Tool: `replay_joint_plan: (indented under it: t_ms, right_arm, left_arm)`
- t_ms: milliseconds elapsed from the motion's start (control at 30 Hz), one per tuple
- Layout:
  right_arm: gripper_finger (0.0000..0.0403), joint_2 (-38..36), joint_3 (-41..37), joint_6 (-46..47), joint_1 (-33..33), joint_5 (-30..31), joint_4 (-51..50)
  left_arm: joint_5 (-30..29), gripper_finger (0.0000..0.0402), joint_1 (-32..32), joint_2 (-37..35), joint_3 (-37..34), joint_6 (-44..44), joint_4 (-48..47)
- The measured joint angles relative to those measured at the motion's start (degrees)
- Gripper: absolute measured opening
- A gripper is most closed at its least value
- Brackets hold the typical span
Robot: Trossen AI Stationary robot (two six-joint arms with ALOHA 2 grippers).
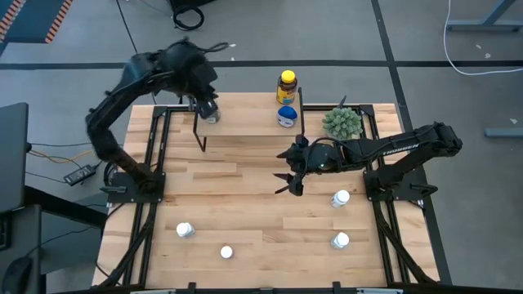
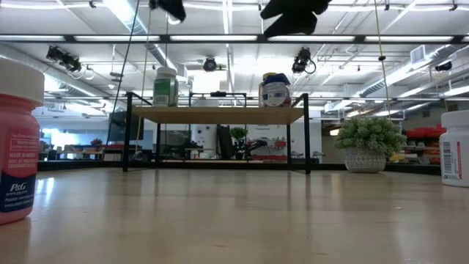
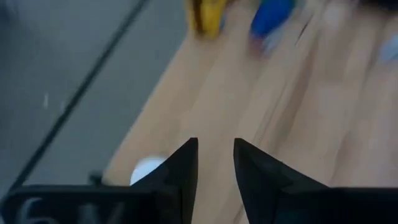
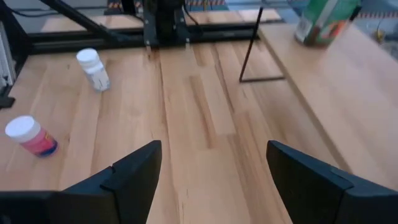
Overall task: Pick and place medicine bottles onto shelf by color
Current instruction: Put the green pill bottle on the shelf
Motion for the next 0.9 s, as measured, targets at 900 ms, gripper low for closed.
replay_joint_plan:
  t_ms: [900]
  right_arm:
    - [0.0298, 14.7, 3.9, -11.1, -11.2, -1.7, 32.7]
  left_arm:
    - [-19.0, 0.0085, -17.7, -46.6, -64.3, -11.6, 55.8]
